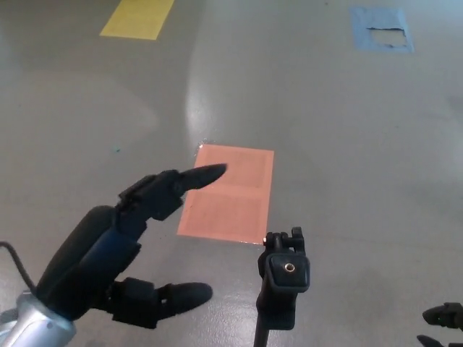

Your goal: The robot uses its left hand to grab the top of a phone stand kept on the floor and rotates it anti-clockwise

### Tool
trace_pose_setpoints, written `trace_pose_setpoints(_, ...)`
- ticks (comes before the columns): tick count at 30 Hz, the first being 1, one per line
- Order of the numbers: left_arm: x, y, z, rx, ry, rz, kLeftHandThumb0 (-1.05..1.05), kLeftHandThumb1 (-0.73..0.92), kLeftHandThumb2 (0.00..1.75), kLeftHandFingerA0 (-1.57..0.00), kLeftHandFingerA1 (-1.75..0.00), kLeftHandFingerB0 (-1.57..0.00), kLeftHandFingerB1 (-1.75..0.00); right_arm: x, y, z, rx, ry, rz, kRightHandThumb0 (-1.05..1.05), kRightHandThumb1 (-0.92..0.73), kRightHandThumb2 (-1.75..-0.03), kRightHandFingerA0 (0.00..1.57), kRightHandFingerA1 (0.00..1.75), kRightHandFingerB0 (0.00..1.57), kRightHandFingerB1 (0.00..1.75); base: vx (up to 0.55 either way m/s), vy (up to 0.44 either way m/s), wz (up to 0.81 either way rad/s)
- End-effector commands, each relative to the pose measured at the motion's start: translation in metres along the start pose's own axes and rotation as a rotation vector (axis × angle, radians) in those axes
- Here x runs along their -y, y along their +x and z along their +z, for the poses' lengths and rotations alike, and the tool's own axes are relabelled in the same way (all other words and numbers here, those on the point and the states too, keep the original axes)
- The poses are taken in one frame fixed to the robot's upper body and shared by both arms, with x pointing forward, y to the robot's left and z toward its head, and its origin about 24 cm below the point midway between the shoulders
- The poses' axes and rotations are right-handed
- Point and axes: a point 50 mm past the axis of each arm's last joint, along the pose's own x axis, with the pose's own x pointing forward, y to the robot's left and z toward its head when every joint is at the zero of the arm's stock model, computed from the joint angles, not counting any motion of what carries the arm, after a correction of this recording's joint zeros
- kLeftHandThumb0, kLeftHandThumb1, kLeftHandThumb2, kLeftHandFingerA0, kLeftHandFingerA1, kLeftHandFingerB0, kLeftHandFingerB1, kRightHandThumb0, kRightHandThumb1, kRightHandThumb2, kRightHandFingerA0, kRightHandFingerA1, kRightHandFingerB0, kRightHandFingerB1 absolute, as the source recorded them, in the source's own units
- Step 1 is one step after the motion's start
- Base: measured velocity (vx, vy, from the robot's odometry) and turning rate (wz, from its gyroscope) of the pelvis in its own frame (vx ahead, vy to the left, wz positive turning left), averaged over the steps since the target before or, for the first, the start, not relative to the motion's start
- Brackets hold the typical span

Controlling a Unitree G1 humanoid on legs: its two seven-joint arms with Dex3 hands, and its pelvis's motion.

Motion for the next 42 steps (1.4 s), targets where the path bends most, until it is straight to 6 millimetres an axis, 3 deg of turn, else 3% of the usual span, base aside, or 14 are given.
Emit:
trace_pose_setpoints(1,-0.003,-0.007,0.087,0.294,0.135,-0.312,-0.56,0.37,0.72,-0.08,-0.40,0.00,-0.30,0.019,-0.001,0.007,-0.018,0.009,0.023,-0.58,-0.65,-0.86,0.45,0.51,0.14,0.39,0.00,0.000,0.00)
trace_pose_setpoints(7,-0.001,-0.008,0.092,0.304,0.140,-0.329,-0.52,0.52,0.58,-0.11,-0.32,-0.03,-0.27,0.018,-0.001,0.007,-0.016,0.022,0.033,-0.48,-0.79,-0.64,0.47,0.39,0.17,0.28,0.00,0.000,0.00)
trace_pose_setpoints(8,0.000,-0.008,0.093,0.309,0.142,-0.326,-0.51,0.52,0.58,-0.11,-0.32,-0.03,-0.27,0.019,-0.001,0.009,-0.014,0.022,0.035,-0.37,-0.57,-1.01,0.41,0.61,0.02,0.43,0.00,0.000,0.00)
trace_pose_setpoints(10,0.001,-0.008,0.094,0.311,0.142,-0.327,-0.51,0.52,0.58,-0.11,-0.32,-0.03,-0.27,0.019,-0.001,0.009,-0.014,0.020,0.036,-0.37,-0.57,-1.01,0.41,0.61,0.02,0.43,0.00,0.000,0.00)
trace_pose_setpoints(11,0.002,-0.007,0.095,0.324,0.155,-0.322,-0.49,0.50,0.57,-0.12,-0.33,-0.03,-0.26,0.021,-0.001,0.011,-0.009,-0.010,0.029,-0.48,-0.79,-0.63,0.54,0.41,0.18,0.28,0.00,0.000,0.00)
trace_pose_setpoints(15,0.005,-0.003,0.097,0.337,0.157,-0.328,-0.46,0.48,0.57,-0.11,-0.32,-0.04,-0.26,0.023,-0.001,0.014,0.002,-0.041,0.025,-0.50,-0.79,-0.63,0.58,0.43,0.18,0.28,0.00,0.000,0.00)
trace_pose_setpoints(16,0.006,-0.002,0.096,0.338,0.160,-0.331,-0.47,0.47,0.57,-0.12,-0.32,-0.05,-0.27,0.024,-0.001,0.015,0.004,-0.043,0.023,-0.37,-0.56,-1.01,0.52,0.65,0.03,0.44,0.00,0.000,0.00)
trace_pose_setpoints(17,0.008,0.000,0.095,0.338,0.160,-0.335,-0.47,0.47,0.57,-0.12,-0.32,-0.05,-0.27,0.025,-0.001,0.016,0.005,-0.045,0.021,-0.37,-0.56,-1.01,0.52,0.65,0.03,0.44,0.00,0.000,0.00)
trace_pose_setpoints(18,0.009,0.001,0.095,0.335,0.159,-0.337,-0.45,0.46,0.56,-0.12,-0.31,-0.07,-0.28,0.025,-0.001,0.016,0.005,-0.047,0.021,-0.51,-0.78,-0.63,0.57,0.43,0.17,0.27,0.00,0.000,0.00)
trace_pose_setpoints(19,0.012,0.004,0.093,0.331,0.156,-0.337,-0.29,0.32,0.87,0.00,-0.49,-0.01,-0.50,0.025,-0.001,0.016,0.005,-0.052,0.023,-0.51,-0.80,-0.63,0.53,0.41,0.16,0.27,0.00,0.000,0.00)
trace_pose_setpoints(23,0.023,0.015,0.084,0.339,0.177,-0.314,-0.27,0.28,0.84,-0.02,-0.49,-0.04,-0.49,0.024,-0.001,0.016,0.009,-0.089,0.039,-0.64,-0.63,-0.86,0.25,0.46,0.10,0.38,0.00,0.000,0.00)
trace_pose_setpoints(25,0.026,0.018,0.082,0.339,0.188,-0.304,-0.30,0.28,0.85,0.00,-0.49,-0.03,-0.49,0.024,-0.001,0.017,0.012,-0.102,0.040,-0.64,-0.63,-0.86,0.25,0.46,0.10,0.38,0.00,0.000,0.00)
trace_pose_setpoints(26,0.029,0.022,0.080,0.340,0.199,-0.292,-0.51,0.43,0.53,-0.18,-0.30,-0.19,-0.36,0.024,-0.001,0.017,0.014,-0.106,0.040,-0.64,-0.63,-0.86,0.25,0.46,0.10,0.38,0.00,0.000,0.00)
trace_pose_setpoints(42,0.044,0.049,0.073,0.384,0.283,-0.200,-0.90,0.32,0.78,-0.03,-0.60,-0.08,-0.54,0.028,-0.001,0.025,0.027,-0.114,0.034,-0.64,-0.63,-0.86,0.25,0.46,0.10,0.38,0.00,0.000,0.00)
